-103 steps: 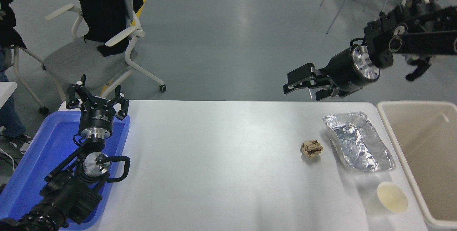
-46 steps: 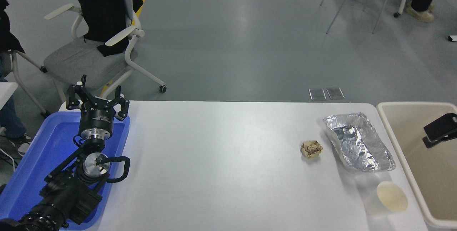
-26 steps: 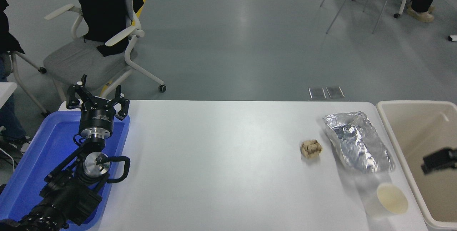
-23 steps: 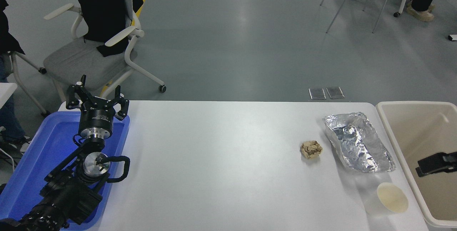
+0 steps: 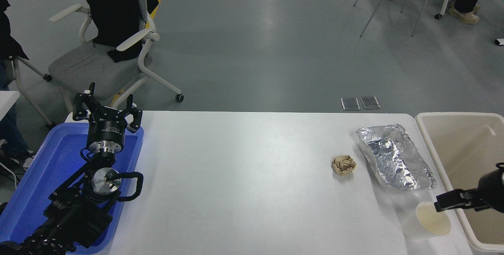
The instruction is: Pick up paper cup place in dustbin
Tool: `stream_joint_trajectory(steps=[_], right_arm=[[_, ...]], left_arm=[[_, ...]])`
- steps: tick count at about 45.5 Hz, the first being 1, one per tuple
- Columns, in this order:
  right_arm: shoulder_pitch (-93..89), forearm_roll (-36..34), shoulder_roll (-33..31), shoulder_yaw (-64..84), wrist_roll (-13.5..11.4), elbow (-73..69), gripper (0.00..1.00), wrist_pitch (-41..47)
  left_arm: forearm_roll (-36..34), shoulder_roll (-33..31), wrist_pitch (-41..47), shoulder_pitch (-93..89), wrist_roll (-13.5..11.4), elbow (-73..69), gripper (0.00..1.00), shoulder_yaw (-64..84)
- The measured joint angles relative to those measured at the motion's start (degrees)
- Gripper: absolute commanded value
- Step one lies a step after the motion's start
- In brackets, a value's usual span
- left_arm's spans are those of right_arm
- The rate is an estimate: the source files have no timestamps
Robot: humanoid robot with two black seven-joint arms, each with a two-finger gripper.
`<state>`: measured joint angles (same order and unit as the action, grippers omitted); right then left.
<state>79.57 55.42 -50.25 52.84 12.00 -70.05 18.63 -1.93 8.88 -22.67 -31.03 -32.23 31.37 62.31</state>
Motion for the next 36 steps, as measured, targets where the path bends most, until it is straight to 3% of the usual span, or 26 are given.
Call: stream_joint_trajectory(steps=[6, 9, 10, 13, 19, 36], right_arm=[[-2.90, 0.06, 0.89, -1.23, 0.07, 1.74, 0.93, -1.02], [-3.99, 0.08, 1.23, -1.84, 0.12, 2.39, 0.75, -1.33], [-4.25, 0.08, 1.32, -1.99, 0.14, 2.55, 0.62, -1.41], [-5.00, 0.08, 1.60, -2.44, 0.24, 3.00, 0.37, -1.65], [-6.02, -0.25, 2.04, -3.05, 0.41, 3.58, 0.00, -2.03], [-6.84, -0.73, 2.14, -3.54, 0.62, 3.72, 0.00, -2.54]], left_arm=[[0.00, 0.00, 0.00, 0.00, 0.00, 0.00, 0.99, 0.00], [0.00, 0.00, 0.00, 0.00, 0.01, 0.00, 0.99, 0.00], [0.00, 0.00, 0.00, 0.00, 0.01, 0.00, 0.99, 0.00], [0.00, 0.00, 0.00, 0.00, 0.03, 0.00, 0.99, 0.00], [0.00, 0.00, 0.00, 0.00, 0.06, 0.00, 0.99, 0.00], [0.00, 0.00, 0.00, 0.00, 0.06, 0.00, 0.99, 0.00]])
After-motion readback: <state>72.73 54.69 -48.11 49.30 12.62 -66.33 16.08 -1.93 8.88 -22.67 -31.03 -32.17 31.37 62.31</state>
